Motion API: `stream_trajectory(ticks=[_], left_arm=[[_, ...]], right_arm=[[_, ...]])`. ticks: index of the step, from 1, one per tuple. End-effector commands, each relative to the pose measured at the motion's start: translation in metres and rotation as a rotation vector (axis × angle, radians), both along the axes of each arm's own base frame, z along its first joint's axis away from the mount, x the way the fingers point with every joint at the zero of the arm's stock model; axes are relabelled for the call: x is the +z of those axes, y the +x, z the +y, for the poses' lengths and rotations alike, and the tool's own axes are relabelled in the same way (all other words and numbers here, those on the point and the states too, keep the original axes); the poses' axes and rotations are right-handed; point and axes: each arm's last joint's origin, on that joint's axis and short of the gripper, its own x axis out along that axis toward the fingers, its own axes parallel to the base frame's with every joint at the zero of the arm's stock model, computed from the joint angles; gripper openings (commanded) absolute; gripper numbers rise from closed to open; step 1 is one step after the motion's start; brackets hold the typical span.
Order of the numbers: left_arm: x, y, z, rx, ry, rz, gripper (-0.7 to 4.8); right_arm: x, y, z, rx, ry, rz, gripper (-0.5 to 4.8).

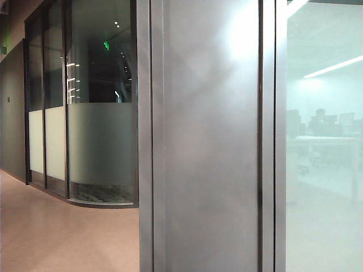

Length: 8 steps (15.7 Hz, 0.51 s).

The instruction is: Raise the arm to find the leftmost switch on the wall and turn on the lights.

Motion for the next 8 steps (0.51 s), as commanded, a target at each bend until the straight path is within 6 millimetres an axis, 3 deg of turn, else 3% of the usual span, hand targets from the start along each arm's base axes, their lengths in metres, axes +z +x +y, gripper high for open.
stream_trajectory(ticks=[1,6,8], left_arm=[[0.001,-0.024,0.006,0.154,-0.003,-0.059,-0.05],[-0.018,-0.090,0.022,0.618,0.176,0.006,-0.05],[-0.021,-0.125,0.031,0.789,0.203,0.018,-0.05]], right_arm=[[-0.009,-0.001,-0.001,-0.026,0.031,-0.048,-0.01],[-0.016,0.006,0.000,-0.032,0.019,0.001,-0.01],[-0.020,0.007,0.001,-0.032,0.008,0.043,-0.01]])
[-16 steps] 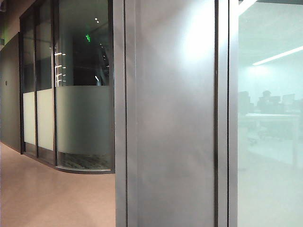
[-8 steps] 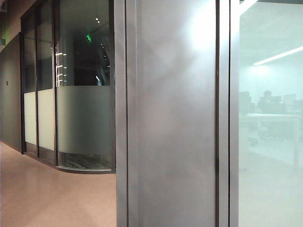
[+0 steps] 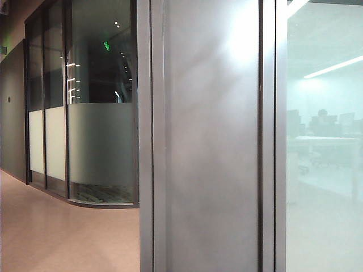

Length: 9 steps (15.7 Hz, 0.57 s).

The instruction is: Raise the arm to find the leftmost switch on the wall and turn on the lights.

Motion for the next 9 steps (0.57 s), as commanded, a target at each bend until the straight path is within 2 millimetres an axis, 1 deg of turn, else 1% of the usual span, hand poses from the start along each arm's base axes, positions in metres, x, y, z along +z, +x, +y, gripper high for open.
stream_trajectory(ticks=[1,2,4,7,9], left_arm=[[-0.006,-0.042,0.011,0.236,0.026,0.009,-0.05],[-0.009,-0.056,0.015,0.286,0.014,0.003,-0.05],[-0.026,-0.085,0.021,0.385,-0.029,-0.003,-0.05],[-0.069,-0.117,0.026,0.429,-0.094,0.031,-0.05],[-0.090,-0.132,0.028,0.432,-0.110,0.062,-0.05]], right_arm=[[-0.004,0.000,0.000,-0.003,-0.007,0.047,-0.01],[-0.005,0.000,0.000,-0.003,-0.011,0.064,-0.01],[-0.009,0.001,0.000,-0.003,-0.020,0.098,-0.01],[-0.009,0.001,0.000,0.002,-0.022,0.103,-0.01],[-0.009,0.001,0.000,0.002,-0.022,0.103,-0.01]])
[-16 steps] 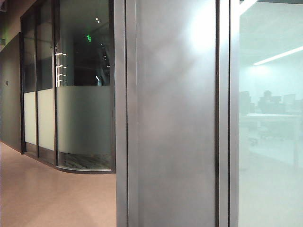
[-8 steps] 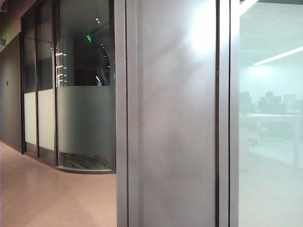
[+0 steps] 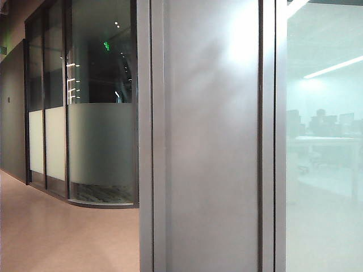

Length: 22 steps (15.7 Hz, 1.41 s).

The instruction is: Raise the arm to find the leftmost switch on the wall and turn on the lights.

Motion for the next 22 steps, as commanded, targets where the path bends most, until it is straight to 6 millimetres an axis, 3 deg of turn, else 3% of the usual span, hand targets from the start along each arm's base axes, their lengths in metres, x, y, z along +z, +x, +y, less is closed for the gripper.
stream_trajectory(ticks=[1,7,12,17,19,22], left_arm=[[-0.024,-0.016,0.003,0.034,-0.045,0.039,-0.05],[-0.059,-0.020,0.006,0.107,-0.113,0.317,-0.05],[-0.060,-0.020,0.006,0.109,-0.108,0.328,-0.05],[-0.054,-0.019,0.008,0.212,0.151,0.252,-0.05],[-0.054,-0.013,0.009,0.273,0.183,0.221,-0.05],[-0.071,0.008,0.007,0.278,0.181,0.242,-0.05]], right_arm=[[0.002,-0.001,0.000,0.001,0.007,-0.013,-0.01],[0.002,-0.002,0.000,0.004,0.007,-0.015,-0.01],[0.002,-0.002,0.000,0.004,0.007,-0.016,-0.01],[0.002,-0.002,0.000,0.004,0.007,-0.015,-0.01],[0.002,-0.002,0.000,0.004,0.007,-0.015,-0.01],[0.002,-0.002,0.000,0.004,0.007,-0.015,-0.01]])
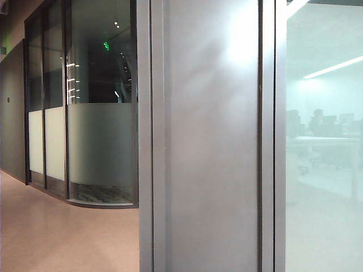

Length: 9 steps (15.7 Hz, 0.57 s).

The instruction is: Raise the arm to find the leftmost switch on the wall and turn on the lights.

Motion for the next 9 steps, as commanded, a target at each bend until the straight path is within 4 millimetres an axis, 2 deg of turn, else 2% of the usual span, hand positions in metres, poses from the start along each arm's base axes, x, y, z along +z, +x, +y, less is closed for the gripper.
stream_trajectory(ticks=[1,4,7,9], left_arm=[[-0.018,0.026,-0.003,0.003,-0.022,-0.018,-0.05],[-0.048,0.061,-0.007,-0.012,-0.038,-0.097,-0.05],[-0.079,0.082,-0.010,-0.012,-0.064,-0.119,-0.05],[-0.096,0.090,-0.011,-0.013,-0.093,-0.103,-0.05]], right_arm=[[0.002,-0.002,0.000,0.000,0.008,-0.016,-0.01],[0.002,-0.002,0.000,0.001,0.008,-0.016,-0.01],[0.002,-0.002,0.000,0.001,0.008,-0.016,-0.01],[0.002,-0.002,0.000,0.001,0.008,-0.016,-0.01]])
